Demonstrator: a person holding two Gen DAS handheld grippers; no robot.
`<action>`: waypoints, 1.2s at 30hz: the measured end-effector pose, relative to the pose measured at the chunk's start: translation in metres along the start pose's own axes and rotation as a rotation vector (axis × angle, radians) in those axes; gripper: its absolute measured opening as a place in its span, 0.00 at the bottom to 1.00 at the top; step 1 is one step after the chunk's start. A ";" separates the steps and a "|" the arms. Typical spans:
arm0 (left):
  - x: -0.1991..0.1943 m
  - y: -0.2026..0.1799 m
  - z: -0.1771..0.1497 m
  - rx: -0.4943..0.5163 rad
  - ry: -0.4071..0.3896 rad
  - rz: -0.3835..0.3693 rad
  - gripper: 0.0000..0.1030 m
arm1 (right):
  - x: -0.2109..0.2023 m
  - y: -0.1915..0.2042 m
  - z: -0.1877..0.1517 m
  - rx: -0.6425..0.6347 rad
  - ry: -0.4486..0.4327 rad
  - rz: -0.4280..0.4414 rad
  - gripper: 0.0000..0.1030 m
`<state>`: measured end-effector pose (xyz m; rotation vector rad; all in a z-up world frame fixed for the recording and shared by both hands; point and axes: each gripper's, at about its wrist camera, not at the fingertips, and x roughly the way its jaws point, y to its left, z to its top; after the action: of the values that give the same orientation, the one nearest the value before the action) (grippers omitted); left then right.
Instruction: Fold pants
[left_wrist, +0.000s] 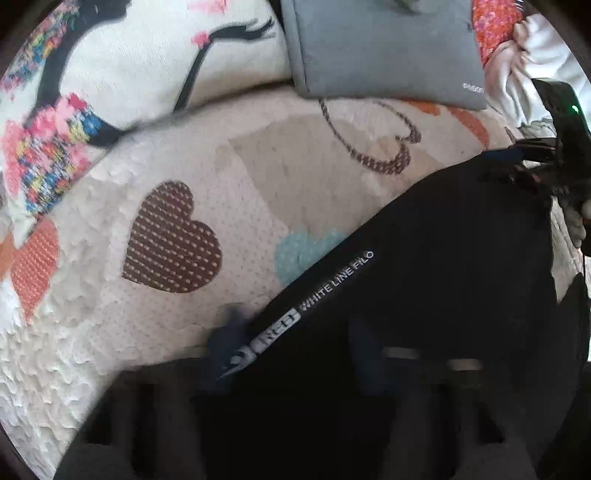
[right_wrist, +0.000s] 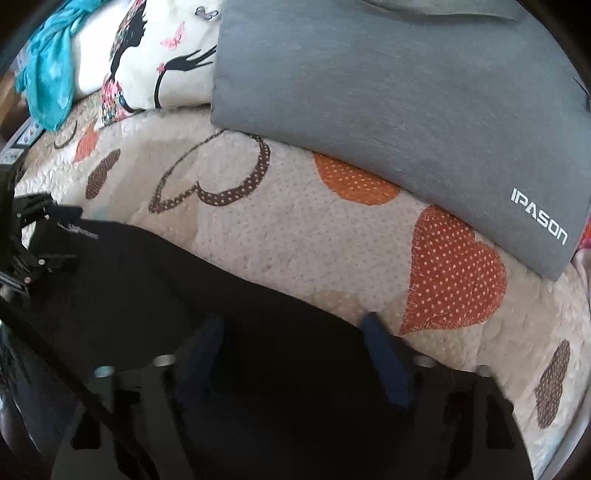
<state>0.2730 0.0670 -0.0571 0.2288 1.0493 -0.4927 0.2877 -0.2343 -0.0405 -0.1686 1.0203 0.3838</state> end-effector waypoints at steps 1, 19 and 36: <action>-0.003 0.001 -0.001 -0.010 0.001 -0.027 0.20 | -0.001 -0.002 0.001 0.019 0.007 0.016 0.22; -0.104 -0.057 -0.053 -0.042 -0.185 0.080 0.13 | -0.110 0.043 -0.065 0.114 -0.109 0.045 0.06; -0.150 -0.150 -0.216 0.069 -0.103 0.219 0.21 | -0.156 0.123 -0.261 0.332 0.026 0.200 0.07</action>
<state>-0.0283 0.0666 -0.0243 0.3717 0.8956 -0.3397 -0.0401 -0.2394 -0.0367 0.2294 1.1155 0.3878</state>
